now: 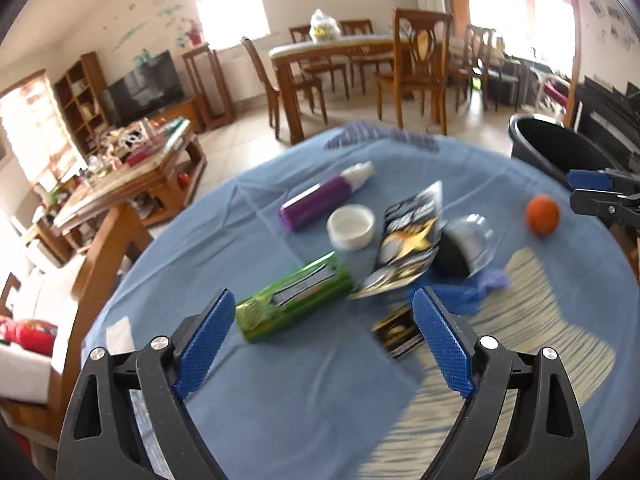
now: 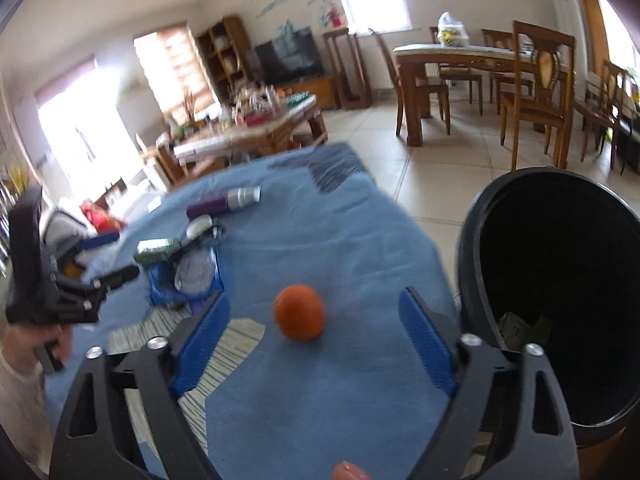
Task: Collect trash
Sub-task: 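Grasp the green gum pack with the left tool while the right tool grasps the orange ball, then carry the gum pack and orange ball over the black bin and release both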
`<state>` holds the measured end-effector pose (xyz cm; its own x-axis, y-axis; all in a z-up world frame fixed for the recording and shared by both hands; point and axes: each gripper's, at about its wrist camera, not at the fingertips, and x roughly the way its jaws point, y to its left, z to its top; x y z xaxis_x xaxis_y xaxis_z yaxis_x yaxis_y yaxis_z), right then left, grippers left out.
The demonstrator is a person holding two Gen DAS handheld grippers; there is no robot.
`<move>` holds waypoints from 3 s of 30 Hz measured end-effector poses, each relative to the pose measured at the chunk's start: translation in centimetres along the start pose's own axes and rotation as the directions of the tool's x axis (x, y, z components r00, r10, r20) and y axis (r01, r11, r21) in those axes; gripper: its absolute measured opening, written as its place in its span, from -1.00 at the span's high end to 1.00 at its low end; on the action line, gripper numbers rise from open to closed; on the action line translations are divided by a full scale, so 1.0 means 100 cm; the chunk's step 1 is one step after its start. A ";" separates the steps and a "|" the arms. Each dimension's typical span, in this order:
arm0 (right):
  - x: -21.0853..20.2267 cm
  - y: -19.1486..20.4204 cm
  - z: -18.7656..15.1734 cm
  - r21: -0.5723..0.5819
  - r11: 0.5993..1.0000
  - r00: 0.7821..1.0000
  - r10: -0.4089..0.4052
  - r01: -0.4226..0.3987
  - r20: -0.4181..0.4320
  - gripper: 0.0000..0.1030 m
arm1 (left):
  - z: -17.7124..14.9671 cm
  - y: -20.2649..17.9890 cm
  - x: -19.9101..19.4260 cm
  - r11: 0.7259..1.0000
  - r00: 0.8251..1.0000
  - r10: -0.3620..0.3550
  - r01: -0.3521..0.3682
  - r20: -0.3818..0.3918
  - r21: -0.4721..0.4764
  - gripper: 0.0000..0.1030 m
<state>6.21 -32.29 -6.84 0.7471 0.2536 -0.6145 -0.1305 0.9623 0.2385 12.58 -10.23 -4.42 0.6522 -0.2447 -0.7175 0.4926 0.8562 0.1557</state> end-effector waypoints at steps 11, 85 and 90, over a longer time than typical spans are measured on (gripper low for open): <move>0.024 0.014 -0.001 -0.027 0.999 0.992 -0.021 0.017 -0.122 -0.20 | 0.001 0.027 0.040 0.997 0.994 -0.046 0.052 -0.097 0.063 -0.45; -0.121 -0.187 -0.026 0.393 0.920 0.942 -0.133 0.000 0.309 0.30 | 0.127 -0.295 0.019 0.889 0.876 -0.457 0.452 0.154 0.066 0.39; -0.118 -0.199 -0.032 0.422 0.907 0.944 -0.141 0.003 0.297 0.30 | 0.131 -0.309 0.039 0.885 0.877 -0.465 0.459 0.119 0.071 0.39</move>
<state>-2.12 -54.09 -6.78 0.9175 0.0748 -0.3905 0.1586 0.8319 0.5318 7.47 -43.57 -3.12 0.4119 -0.6669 -0.6209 0.7766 0.6134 -0.1437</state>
